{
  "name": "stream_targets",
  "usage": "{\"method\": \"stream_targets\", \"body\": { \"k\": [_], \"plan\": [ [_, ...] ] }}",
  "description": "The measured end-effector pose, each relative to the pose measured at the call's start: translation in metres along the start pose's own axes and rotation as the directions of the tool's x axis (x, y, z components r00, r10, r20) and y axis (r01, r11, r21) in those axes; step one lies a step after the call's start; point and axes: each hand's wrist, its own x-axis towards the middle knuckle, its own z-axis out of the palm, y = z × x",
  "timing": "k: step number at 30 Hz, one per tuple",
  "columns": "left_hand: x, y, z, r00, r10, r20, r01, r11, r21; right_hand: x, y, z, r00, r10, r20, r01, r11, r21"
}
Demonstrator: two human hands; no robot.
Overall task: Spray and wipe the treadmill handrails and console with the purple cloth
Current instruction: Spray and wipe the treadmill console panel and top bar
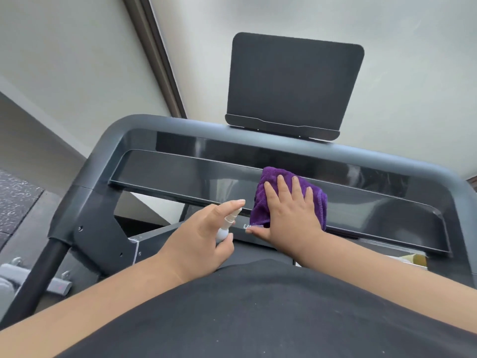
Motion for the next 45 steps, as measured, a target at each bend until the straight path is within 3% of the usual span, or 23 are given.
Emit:
{"method": "stream_targets", "body": {
  "k": [6,16,20,23,26,29,32,36,38,40,43,45],
  "plan": [
    [-0.017,-0.033,-0.046,0.998,-0.065,0.002,0.065,0.997,0.033,0.027,-0.055,-0.002,0.998,-0.041,-0.040,0.040,0.999,-0.036],
    [-0.043,-0.094,-0.108,0.999,-0.033,-0.039,0.034,0.999,0.020,0.064,-0.146,-0.005,0.975,-0.215,-0.064,0.213,0.977,-0.025],
    [-0.048,-0.108,-0.119,0.996,-0.070,-0.060,0.068,0.997,-0.030,0.066,-0.167,-0.013,0.924,-0.363,-0.119,0.372,0.927,0.055],
    [-0.050,-0.116,-0.124,0.992,-0.080,-0.094,0.078,0.997,-0.030,0.063,-0.177,-0.022,0.848,-0.463,-0.256,0.514,0.837,0.187],
    [-0.054,-0.128,-0.125,0.975,-0.165,-0.149,0.161,0.986,-0.035,0.066,-0.173,-0.027,0.795,-0.380,-0.474,0.542,0.796,0.271],
    [-0.054,-0.135,-0.126,0.939,-0.293,-0.182,0.291,0.956,-0.039,0.076,-0.161,-0.038,0.833,-0.127,-0.538,0.425,0.770,0.476],
    [-0.055,-0.137,-0.130,0.921,-0.337,-0.196,0.335,0.941,-0.048,0.098,-0.155,-0.048,0.877,0.042,-0.479,0.285,0.757,0.588],
    [-0.069,-0.144,-0.137,0.912,-0.379,-0.154,0.376,0.925,-0.050,0.128,-0.179,-0.047,0.975,-0.083,-0.204,0.171,0.869,0.464],
    [-0.078,-0.147,-0.141,0.905,-0.406,-0.130,0.402,0.914,-0.058,0.130,-0.201,-0.041,0.975,-0.191,-0.110,0.215,0.933,0.289],
    [-0.086,-0.148,-0.144,0.892,-0.431,-0.136,0.427,0.902,-0.056,0.124,-0.221,-0.035,0.939,-0.334,-0.080,0.343,0.923,0.176],
    [-0.098,-0.148,-0.153,0.861,-0.479,-0.170,0.477,0.877,-0.058,0.115,-0.238,-0.034,0.861,-0.505,-0.060,0.508,0.849,0.145],
    [-0.104,-0.147,-0.160,0.833,-0.506,-0.226,0.503,0.861,-0.075,0.114,-0.239,-0.038,0.856,-0.508,-0.101,0.517,0.832,0.199]
  ]
}}
